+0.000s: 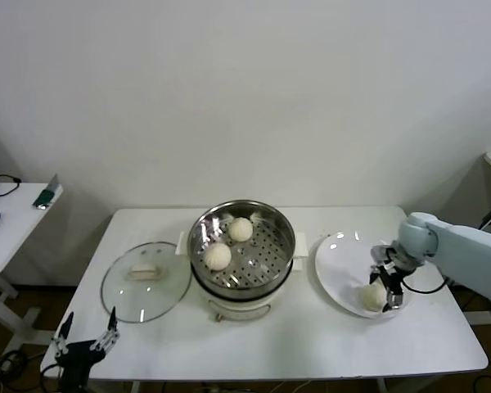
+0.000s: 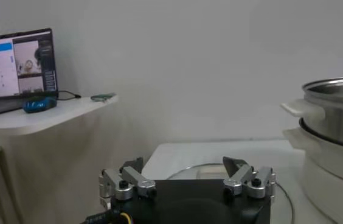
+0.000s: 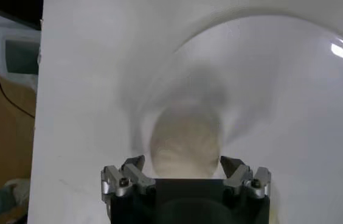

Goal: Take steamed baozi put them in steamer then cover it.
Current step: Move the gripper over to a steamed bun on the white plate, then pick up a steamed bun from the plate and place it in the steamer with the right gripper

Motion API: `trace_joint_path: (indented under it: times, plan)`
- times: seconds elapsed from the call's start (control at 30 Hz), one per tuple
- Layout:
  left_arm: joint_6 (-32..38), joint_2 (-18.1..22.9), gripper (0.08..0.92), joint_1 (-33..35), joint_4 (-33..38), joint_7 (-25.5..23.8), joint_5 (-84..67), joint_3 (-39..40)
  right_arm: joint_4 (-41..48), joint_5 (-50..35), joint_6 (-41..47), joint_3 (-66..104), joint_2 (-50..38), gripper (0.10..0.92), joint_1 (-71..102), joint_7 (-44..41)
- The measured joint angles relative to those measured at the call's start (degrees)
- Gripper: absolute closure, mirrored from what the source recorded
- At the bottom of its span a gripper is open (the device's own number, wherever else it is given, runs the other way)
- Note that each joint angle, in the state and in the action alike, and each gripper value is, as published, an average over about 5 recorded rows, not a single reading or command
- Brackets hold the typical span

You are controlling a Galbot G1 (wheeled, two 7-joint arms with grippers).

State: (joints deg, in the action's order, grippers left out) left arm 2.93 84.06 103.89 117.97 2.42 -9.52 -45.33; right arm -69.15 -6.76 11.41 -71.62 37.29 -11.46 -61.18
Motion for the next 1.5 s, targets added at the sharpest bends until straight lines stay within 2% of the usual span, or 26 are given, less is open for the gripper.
trace_joint_path:
  times: [0.13,0.33,0.53,0.8,1.13,1.5]
  plan:
    - [0.1,0.1,0.177,0.1,-0.1,0.1,0.1,0.0,1.0,0.3,-0.2,0.1,1.1,0.223,0.2,-0.4]
    - [0.1,0.1,0.177,0.1,-0.3,0.2,0.1,-0.1,1.8,0.5,-0.3,-0.2,2.2,0.333,0.1,-1.1]
    - [0.1,0.1,0.177,-0.1,-0.3,0.2,0.1,-0.4,2.1,0.4,-0.8,-0.6,2.5,0.376,-0.3,-1.3]
    - [0.1,0.1,0.177,0.0,-0.3,0.3,0.0,-0.4,1.8,1.1,-4.3,-2.6,3.7,0.379,-4.6,-2.5]
    - [0.3,-0.1,0.177,0.0,-0.6,0.2,0.3,-0.1,-1.6,4.1,-17.7,-8.5,8.7,0.363,-19.8,-6.0]
    - [0.8,-0.2,0.177,0.3,-1.0,0.0,0.4,0.4,-7.6,5.0,-30.8,-9.6,18.4,0.351,-32.1,-8.6]
